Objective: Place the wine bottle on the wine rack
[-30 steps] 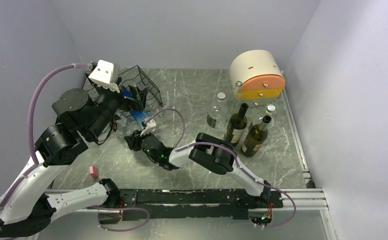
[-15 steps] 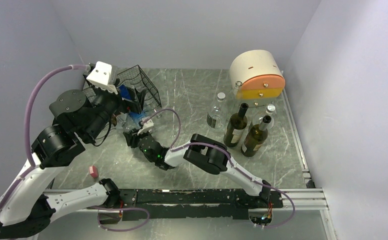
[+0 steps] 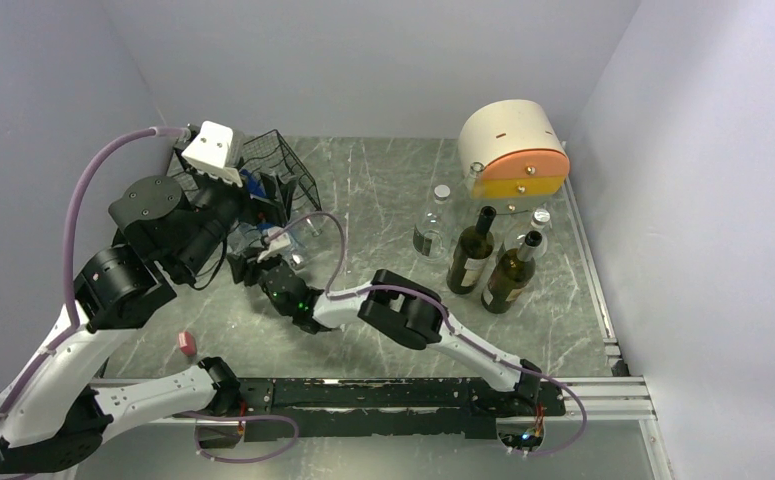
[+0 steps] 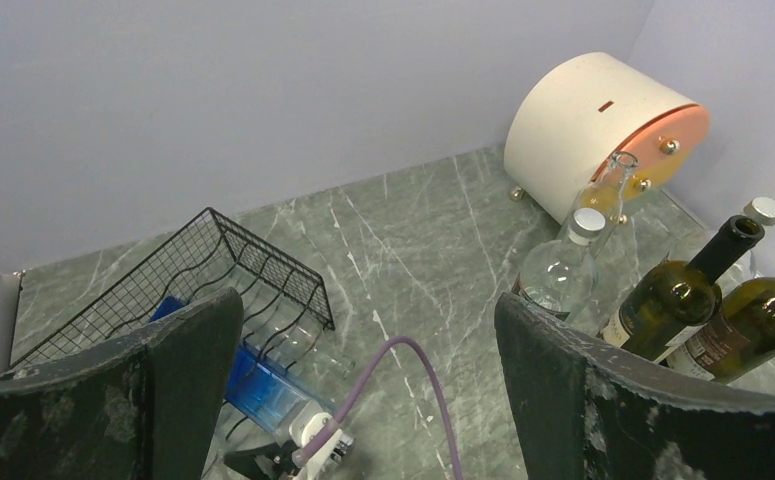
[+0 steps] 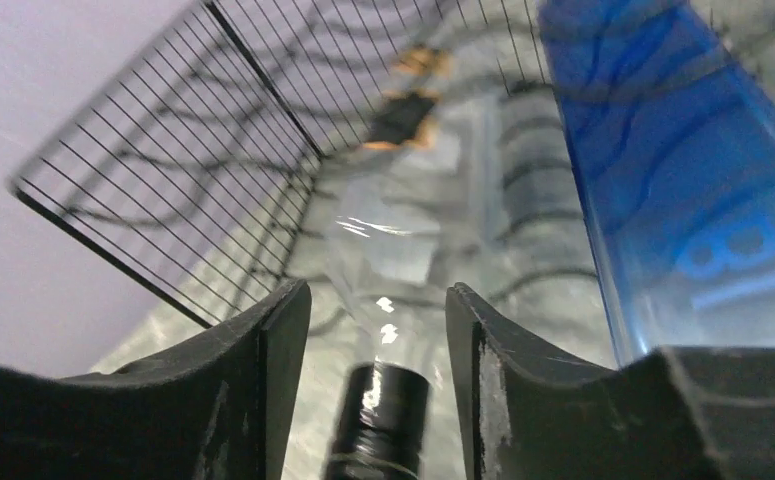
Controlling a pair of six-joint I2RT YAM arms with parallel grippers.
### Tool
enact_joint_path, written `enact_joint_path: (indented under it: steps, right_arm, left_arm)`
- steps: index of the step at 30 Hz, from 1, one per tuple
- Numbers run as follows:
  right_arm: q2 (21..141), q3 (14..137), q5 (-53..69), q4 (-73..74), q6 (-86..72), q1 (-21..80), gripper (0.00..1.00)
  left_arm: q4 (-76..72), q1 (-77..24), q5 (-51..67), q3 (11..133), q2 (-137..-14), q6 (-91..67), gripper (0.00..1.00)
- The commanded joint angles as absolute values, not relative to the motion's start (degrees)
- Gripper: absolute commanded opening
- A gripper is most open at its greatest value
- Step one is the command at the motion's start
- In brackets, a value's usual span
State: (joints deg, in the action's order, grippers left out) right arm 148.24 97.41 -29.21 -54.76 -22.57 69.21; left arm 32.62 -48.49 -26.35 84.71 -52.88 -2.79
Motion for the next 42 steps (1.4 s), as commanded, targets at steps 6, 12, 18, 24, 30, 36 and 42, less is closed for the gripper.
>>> enact_joint_path:
  steps: [6, 12, 18, 24, 30, 36, 42]
  right_arm:
    - [143.3, 96.7, -28.1, -59.7, -21.2, 69.3, 0.78]
    - [135.2, 87.2, -25.2, -60.7, -22.4, 69.3, 0.80]
    - [122.6, 73.6, -23.0, -59.6, -23.1, 69.1, 0.80]
    - [110.2, 67.1, -23.3, -44.6, -27.6, 66.8, 0.78]
    - [101.0, 62.8, -25.2, -28.4, -32.1, 63.2, 0.73]
    - [92.1, 56.1, -28.3, -17.1, -33.9, 62.4, 0.69]
    - [82.3, 50.9, -29.3, -10.8, -34.9, 62.4, 0.60]
  left_arm:
    - [32.1, -48.7, -26.4, 84.4, -52.5, -2.6, 1.00]
    - [31.1, -48.7, -26.9, 84.0, -51.8, -2.8, 0.99]
    - [29.5, -48.7, -27.4, 83.2, -51.6, -2.9, 1.00]
    - [27.3, -48.6, -30.1, 80.0, -52.2, -2.5, 0.99]
    - [26.6, -45.4, -30.8, 78.4, -56.2, -3.8, 0.99]
    - [25.2, -28.6, -15.8, 75.5, -61.4, -9.3, 0.93]
    - [23.1, -18.6, -0.4, 75.0, -71.2, -16.2, 0.81]
